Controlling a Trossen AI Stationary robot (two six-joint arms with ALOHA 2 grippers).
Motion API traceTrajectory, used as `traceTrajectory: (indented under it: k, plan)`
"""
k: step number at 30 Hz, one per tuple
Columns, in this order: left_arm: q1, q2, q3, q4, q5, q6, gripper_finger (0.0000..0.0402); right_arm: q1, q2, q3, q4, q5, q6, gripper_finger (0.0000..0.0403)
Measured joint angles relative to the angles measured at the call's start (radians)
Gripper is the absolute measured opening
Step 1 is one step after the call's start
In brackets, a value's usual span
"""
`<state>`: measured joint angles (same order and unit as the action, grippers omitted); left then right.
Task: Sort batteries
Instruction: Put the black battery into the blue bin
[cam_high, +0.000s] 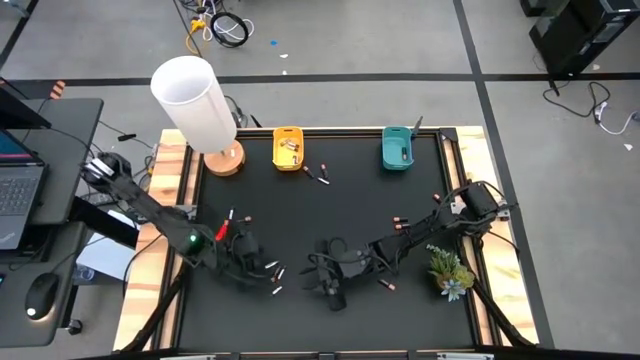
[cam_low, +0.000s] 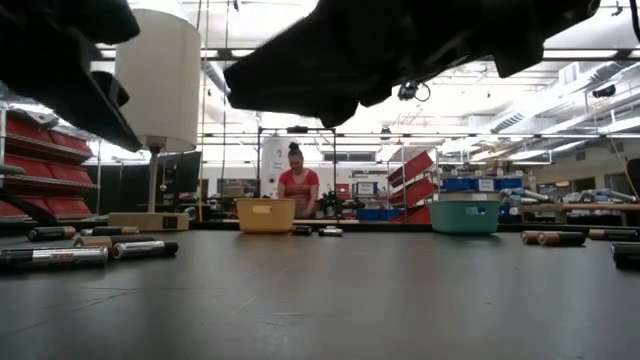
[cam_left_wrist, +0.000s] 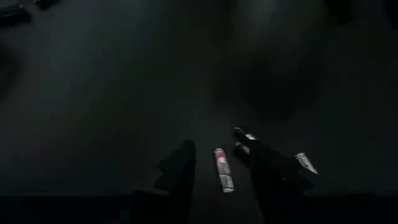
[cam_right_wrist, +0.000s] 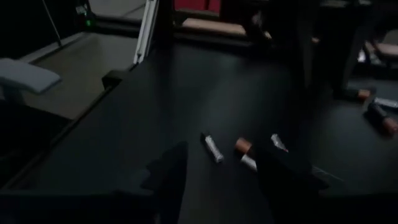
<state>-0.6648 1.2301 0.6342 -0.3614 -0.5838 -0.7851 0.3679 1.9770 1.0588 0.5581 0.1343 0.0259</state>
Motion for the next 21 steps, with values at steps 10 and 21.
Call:
traceTrajectory:
  k: [10,21]
  plan:
    - [-0.060,0.050,0.051,-0.402,0.081,-0.263,0.0145,0.016,0.001,0.000,-0.015,0.037,0.005,0.0192]
    - [0.132,0.040,0.113,-0.755,0.305,-0.190,0.0140,-0.020,0.001,0.000,-0.006,0.078,0.030,0.0192]
